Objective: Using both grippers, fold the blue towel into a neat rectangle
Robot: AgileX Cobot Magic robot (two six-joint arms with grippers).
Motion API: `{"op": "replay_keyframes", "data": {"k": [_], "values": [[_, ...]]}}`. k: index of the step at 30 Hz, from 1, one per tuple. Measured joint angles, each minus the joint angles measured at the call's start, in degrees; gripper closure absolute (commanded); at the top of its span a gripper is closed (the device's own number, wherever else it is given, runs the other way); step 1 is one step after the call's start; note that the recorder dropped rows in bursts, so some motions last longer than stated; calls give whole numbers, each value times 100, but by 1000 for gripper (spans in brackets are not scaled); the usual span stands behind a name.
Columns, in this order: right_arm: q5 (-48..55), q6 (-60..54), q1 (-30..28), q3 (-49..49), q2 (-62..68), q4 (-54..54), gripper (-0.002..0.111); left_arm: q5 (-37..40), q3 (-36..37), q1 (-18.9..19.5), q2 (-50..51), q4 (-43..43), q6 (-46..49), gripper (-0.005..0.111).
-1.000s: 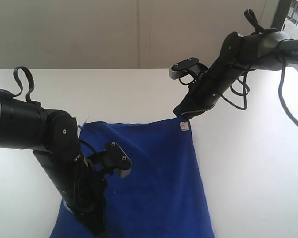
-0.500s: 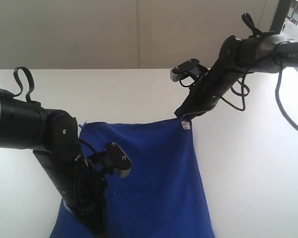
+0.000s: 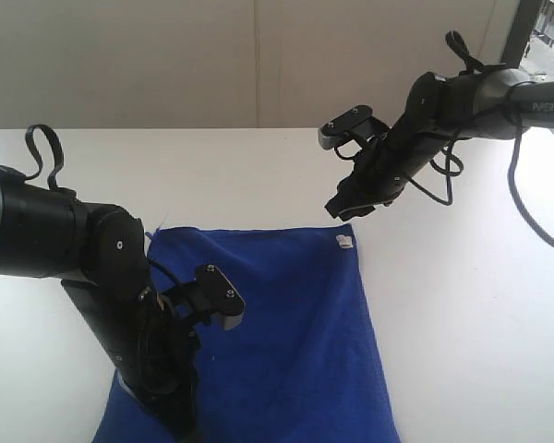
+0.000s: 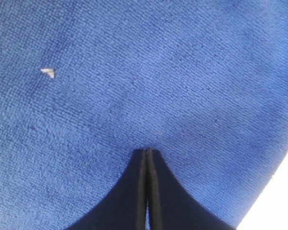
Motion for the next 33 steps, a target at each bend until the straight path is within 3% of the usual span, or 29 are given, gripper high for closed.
{"op": "replay_keyframes", "data": {"k": [9,14,20,29,33], "values": [[450,135,0,109,-1234,-122,94,-33,-34,0,-301,256,-12,107],[660,120,0,688,-1985,-97,108,-44,-160,-2,-1212,1337,-761,107],[913,-208,146,1979,-2716,470,108,364,-106,-2,-1860,2647,-2003,107],[495,-669,1255,3959,-3133,1288,108,-1635,1205,-2,-1469,2205,-2345,107],[-145,-611,1582,4621,-3133,1291,108,-2014,1592,-2,-1245,2110,-2398,107]]}}
